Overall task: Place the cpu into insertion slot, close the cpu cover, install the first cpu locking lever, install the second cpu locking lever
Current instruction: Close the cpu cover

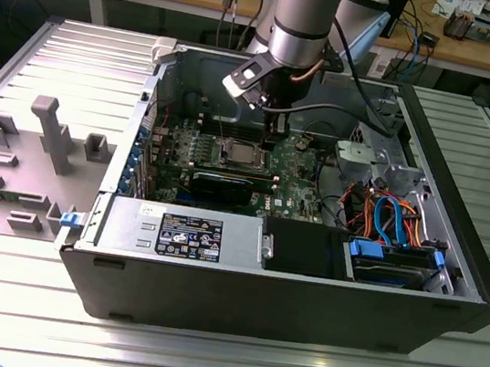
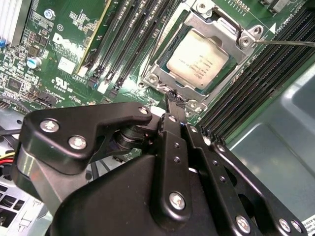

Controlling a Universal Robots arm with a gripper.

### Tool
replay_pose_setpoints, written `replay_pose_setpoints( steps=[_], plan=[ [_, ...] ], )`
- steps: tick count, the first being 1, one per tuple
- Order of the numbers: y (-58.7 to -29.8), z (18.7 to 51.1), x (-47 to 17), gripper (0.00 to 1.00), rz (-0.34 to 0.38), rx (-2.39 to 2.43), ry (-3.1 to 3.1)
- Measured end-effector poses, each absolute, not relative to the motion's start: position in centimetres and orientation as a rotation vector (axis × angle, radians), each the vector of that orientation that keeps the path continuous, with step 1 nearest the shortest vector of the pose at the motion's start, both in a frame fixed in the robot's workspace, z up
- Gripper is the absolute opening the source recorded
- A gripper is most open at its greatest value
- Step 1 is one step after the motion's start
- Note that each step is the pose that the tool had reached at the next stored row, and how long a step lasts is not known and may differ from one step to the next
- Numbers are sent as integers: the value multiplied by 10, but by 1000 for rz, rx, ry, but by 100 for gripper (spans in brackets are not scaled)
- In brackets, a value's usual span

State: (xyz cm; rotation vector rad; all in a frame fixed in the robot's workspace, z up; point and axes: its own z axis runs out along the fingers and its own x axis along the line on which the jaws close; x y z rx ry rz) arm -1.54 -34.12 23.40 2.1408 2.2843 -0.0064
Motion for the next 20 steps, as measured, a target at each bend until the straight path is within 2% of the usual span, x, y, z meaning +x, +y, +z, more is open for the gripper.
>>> replay_pose_setpoints(
  steps=[20],
  plan=[
    [-341,227,-22,11,-6,2140,2285]
  ],
)
